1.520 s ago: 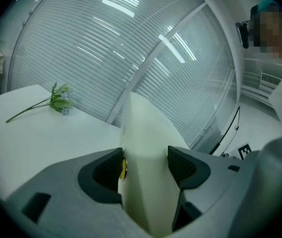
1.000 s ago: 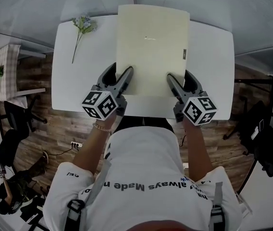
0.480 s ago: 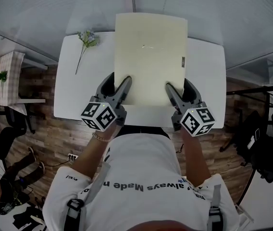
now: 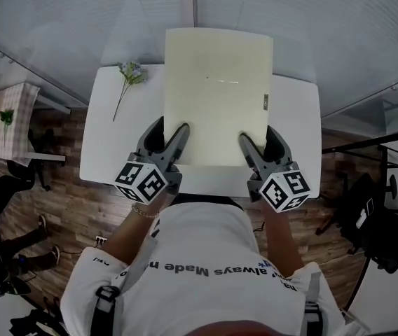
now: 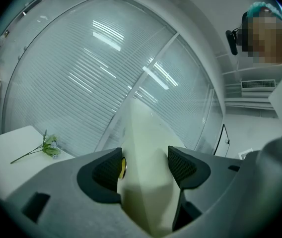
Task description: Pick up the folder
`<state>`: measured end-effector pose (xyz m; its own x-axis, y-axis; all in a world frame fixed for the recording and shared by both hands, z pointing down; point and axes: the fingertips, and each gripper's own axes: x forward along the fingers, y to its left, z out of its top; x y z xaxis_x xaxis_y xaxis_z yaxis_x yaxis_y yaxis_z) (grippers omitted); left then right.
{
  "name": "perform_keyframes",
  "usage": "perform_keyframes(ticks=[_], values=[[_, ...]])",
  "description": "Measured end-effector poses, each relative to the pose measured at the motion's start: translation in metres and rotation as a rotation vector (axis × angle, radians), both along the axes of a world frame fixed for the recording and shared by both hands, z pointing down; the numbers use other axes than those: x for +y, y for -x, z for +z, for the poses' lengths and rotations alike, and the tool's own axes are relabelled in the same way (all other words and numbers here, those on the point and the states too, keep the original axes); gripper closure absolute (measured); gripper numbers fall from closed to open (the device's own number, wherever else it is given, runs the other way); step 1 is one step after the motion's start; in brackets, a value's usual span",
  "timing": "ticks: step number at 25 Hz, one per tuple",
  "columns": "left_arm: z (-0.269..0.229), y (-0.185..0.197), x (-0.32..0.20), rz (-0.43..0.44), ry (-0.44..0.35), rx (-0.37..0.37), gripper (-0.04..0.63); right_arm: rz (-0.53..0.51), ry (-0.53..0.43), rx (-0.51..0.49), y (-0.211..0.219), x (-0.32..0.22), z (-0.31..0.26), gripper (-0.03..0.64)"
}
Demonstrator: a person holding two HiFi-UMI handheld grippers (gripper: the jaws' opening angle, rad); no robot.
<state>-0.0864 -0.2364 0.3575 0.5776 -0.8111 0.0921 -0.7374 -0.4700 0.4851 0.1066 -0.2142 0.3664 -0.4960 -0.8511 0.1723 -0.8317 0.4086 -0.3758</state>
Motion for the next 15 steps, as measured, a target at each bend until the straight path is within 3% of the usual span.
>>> perform_keyframes(ticks=[15], values=[[-0.053,0.005,0.015,0.003,-0.111,-0.003,0.311,-0.001,-0.088,0.006,0.005,0.018,-0.049,0.311]])
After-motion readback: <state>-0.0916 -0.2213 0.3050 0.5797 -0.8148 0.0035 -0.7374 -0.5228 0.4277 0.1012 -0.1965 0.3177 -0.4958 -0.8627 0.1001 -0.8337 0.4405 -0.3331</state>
